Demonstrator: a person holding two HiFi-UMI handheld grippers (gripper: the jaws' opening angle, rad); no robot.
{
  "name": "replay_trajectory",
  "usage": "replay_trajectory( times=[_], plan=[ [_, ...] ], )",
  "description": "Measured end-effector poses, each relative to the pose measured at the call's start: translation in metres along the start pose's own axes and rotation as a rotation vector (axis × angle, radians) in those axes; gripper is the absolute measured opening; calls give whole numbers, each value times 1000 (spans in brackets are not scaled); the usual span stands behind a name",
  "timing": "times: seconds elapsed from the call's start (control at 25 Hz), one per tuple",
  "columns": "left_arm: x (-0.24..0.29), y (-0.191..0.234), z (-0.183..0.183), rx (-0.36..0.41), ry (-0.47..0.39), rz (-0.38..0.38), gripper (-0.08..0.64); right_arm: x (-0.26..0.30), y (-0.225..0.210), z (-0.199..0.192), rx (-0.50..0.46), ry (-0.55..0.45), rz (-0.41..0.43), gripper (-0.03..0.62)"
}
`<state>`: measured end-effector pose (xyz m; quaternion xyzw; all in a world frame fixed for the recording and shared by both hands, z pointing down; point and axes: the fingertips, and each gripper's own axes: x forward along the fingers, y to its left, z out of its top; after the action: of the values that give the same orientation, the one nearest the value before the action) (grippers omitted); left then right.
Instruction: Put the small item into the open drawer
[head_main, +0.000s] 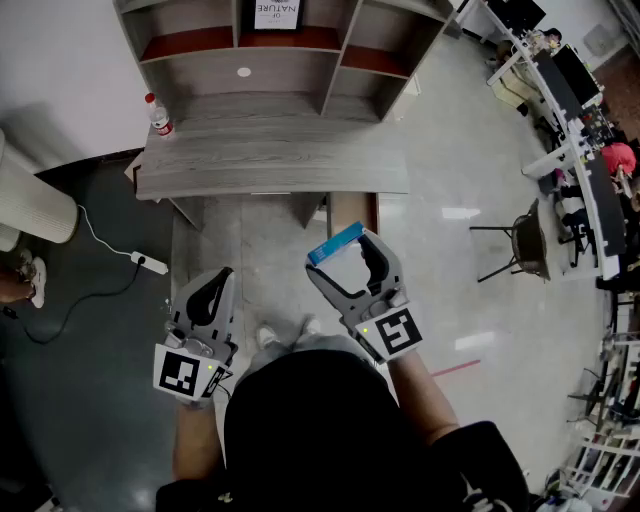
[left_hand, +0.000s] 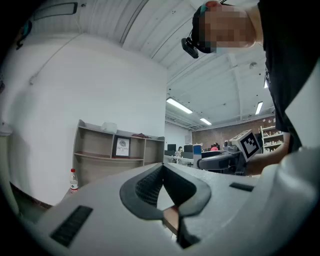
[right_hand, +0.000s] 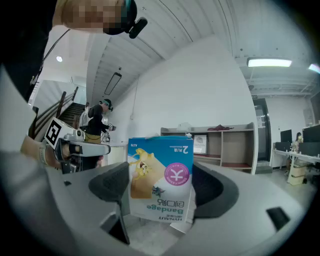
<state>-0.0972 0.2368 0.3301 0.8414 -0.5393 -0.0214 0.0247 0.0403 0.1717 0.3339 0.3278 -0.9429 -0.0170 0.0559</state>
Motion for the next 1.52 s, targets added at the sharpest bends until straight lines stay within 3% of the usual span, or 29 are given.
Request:
replay_trajectory(
  times=[0.52,0.84,1.2,1.52],
  plan=[
    [67,-51,-10,11,37,11,2,-34,-77,-18,87,-27,2,407],
    [105,-61,-16,8,56,14,2,-35,-118,-37,113,-8,-3,407],
    [149,4,-23,-8,45,-41,2,35,-142,-44,115,14,-52,407],
    [172,90,-15,-31,42,-109,2,116,-143,-33,121,27,-116,407]
  ],
)
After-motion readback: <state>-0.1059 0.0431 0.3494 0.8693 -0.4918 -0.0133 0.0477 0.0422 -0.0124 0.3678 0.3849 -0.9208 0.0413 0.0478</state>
